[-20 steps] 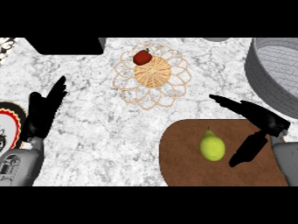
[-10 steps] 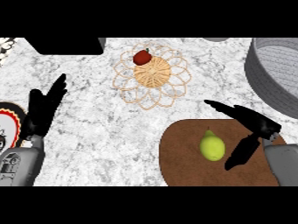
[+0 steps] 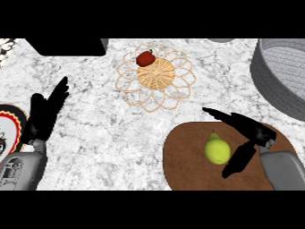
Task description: Pick the pear from the cutting board and place it in the basket
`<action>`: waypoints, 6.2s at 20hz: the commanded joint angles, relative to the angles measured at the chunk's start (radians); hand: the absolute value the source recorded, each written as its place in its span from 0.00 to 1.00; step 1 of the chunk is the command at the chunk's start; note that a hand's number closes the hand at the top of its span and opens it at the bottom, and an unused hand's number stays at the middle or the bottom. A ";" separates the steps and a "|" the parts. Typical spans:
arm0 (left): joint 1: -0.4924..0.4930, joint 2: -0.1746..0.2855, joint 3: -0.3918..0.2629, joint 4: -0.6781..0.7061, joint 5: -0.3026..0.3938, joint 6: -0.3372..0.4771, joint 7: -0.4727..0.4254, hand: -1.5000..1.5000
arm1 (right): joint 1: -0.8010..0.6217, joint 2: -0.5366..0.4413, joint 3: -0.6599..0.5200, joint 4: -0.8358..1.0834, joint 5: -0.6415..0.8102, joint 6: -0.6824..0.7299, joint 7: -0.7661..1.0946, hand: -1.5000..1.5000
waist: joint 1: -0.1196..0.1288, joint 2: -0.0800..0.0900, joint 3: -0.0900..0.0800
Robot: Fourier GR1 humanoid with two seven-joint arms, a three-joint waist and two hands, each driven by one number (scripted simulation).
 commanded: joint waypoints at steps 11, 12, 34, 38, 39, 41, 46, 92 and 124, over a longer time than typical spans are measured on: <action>0.005 -0.003 0.020 -0.026 -0.024 -0.024 0.019 0.50 | -0.012 0.007 0.097 0.057 0.213 -0.130 -0.194 1.00 | 0.002 0.000 0.000; -0.023 -0.032 0.014 0.042 -0.032 -0.006 -0.027 0.50 | -0.016 -0.001 0.112 0.165 0.268 -0.203 -0.297 1.00 | 0.002 0.002 0.000; 0.025 0.009 0.064 -0.007 0.000 -0.040 -0.015 0.50 | 0.280 -0.420 0.084 -0.330 0.345 -0.420 -0.731 1.00 | -0.020 -0.004 -0.001; 0.038 -0.018 0.039 -0.023 -0.027 -0.008 0.021 0.50 | 0.309 -0.382 -0.028 -0.467 0.088 -0.263 -0.690 1.00 | -0.044 -0.010 -0.002; 0.043 0.006 0.074 -0.014 -0.006 -0.019 -0.013 0.50 | 0.340 -0.379 -0.059 -0.507 0.030 -0.234 -0.675 1.00 | -0.049 -0.011 -0.003; 0.060 0.006 0.058 -0.025 -0.004 -0.039 -0.012 0.50 | 0.253 -0.365 -0.154 -0.544 -0.115 -0.146 -0.560 1.00 | -0.030 -0.009 -0.004; 0.038 0.000 0.052 -0.026 -0.013 -0.030 0.003 0.50 | 0.190 -0.440 -0.388 -0.642 -0.425 -0.035 -0.345 1.00 | -0.031 -0.008 -0.003; -0.020 -0.050 0.000 0.001 -0.042 -0.045 -0.021 0.50 | -0.719 -0.787 -0.064 0.843 0.258 -0.411 -0.835 1.00 | 0.064 0.021 0.001; -0.049 -0.059 0.007 -0.007 -0.038 -0.040 0.010 0.50 | -0.761 -0.944 -0.427 1.338 -0.017 -0.302 -0.796 0.00 | 0.061 0.041 0.010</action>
